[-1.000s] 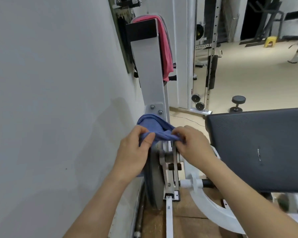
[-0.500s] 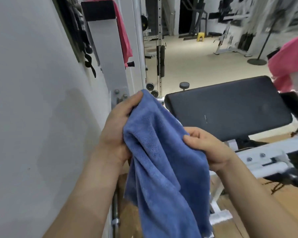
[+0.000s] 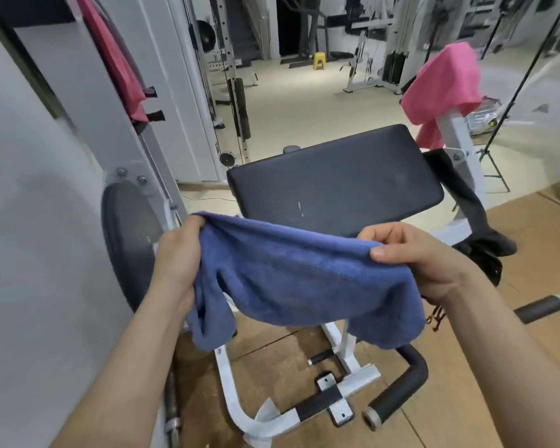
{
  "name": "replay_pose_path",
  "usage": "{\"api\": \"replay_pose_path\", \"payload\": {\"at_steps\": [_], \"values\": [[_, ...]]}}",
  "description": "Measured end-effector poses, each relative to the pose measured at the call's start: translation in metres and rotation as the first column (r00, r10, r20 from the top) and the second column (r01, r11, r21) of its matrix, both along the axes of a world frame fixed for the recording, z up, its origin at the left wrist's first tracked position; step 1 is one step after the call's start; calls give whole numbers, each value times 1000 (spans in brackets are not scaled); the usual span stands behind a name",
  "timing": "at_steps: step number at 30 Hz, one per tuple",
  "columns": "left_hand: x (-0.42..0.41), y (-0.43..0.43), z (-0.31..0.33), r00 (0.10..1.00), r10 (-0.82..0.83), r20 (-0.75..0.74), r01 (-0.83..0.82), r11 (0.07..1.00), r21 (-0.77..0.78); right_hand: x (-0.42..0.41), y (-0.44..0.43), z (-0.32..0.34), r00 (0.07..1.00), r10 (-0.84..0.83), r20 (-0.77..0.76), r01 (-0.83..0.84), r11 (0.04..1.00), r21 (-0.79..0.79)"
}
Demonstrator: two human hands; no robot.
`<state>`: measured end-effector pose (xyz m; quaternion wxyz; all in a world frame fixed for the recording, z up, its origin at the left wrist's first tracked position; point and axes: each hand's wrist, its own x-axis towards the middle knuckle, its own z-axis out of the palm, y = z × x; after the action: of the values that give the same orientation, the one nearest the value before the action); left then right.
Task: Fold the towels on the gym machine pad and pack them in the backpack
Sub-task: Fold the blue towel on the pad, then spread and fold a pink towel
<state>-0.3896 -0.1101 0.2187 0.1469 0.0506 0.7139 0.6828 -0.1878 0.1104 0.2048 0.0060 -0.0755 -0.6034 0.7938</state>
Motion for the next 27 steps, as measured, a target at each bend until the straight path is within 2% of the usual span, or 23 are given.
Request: {"api": "replay_pose_path", "payload": {"at_steps": [1, 2, 3, 4, 5, 6, 7, 8, 9, 10, 11, 12, 13, 14, 16, 18, 20, 23, 27], "values": [[8, 9, -1, 1000, -28, -7, 28, 999, -28, 9, 15, -1, 990, 38, 136, -65, 978, 200], [19, 21, 0, 998, -55, -42, 53, 997, -60, 18, 34, -5, 945, 47, 322, -210, 846, 491], [28, 34, 0, 993, -77, -90, 69, 993, -96, 27, 56, -12, 872, -36, 488, -374, 594, 712], [36, 46, 0, 987, -102, -121, 84, 986, -143, 37, 79, -23, 814, -147, 563, -492, 341, 801], [45, 59, 0, 983, -124, -137, 95, 976, -197, 49, 101, -30, 795, -248, 553, -517, 200, 832], [56, 71, 1, 983, -139, -123, 104, 962, -252, 60, 123, -37, 819, -286, 498, -458, 199, 867], [66, 83, 0, 985, -142, -92, 111, 953, -284, 70, 146, -44, 860, -268, 434, -356, 294, 887], [77, 97, -1, 990, -133, -55, 110, 946, -305, 83, 166, -48, 901, -252, 354, -204, 474, 856], [89, 112, -3, 992, -120, -28, 105, 941, -322, 96, 182, -50, 923, -267, 278, -19, 687, 726], [100, 126, -3, 993, -115, -34, 96, 934, -345, 107, 195, -50, 919, -317, 233, 166, 850, 500], [108, 138, -5, 990, -125, -58, 94, 922, -376, 116, 208, -50, 897, -382, 220, 328, 912, 247], [117, 148, -5, 984, -156, -85, 110, 909, -402, 122, 223, -51, 863, -449, 230, 452, 891, 45], [125, 155, -6, 970, -208, -123, 136, 890, -434, 127, 238, -50, 822, -506, 261, 535, 843, -53], [131, 161, -7, 941, -294, -164, 185, 859, -478, 132, 255, -51, 781, -551, 295, 592, 803, -68], [136, 168, -11, 859, -468, -206, 272, 760, -590, 139, 287, -51, 721, -626, 297, 661, 750, -21], [135, 178, -18, 826, -528, -198, 304, 712, -633, 139, 313, -53, 690, -679, 250, 692, 720, 47], [130, 196, -31, 857, -462, -227, 232, 740, -631, 129, 334, -55, 679, -708, 192, 690, 705, 164], [116, 228, -52, 890, -306, -337, 18, 764, -645, 100, 354, -61, 651, -751, 111, 693, 648, 316], [82, 265, -63, 851, -267, -453, -136, 720, -680, 58, 379, -62, 633, -774, -18, 711, 572, 409]]}}
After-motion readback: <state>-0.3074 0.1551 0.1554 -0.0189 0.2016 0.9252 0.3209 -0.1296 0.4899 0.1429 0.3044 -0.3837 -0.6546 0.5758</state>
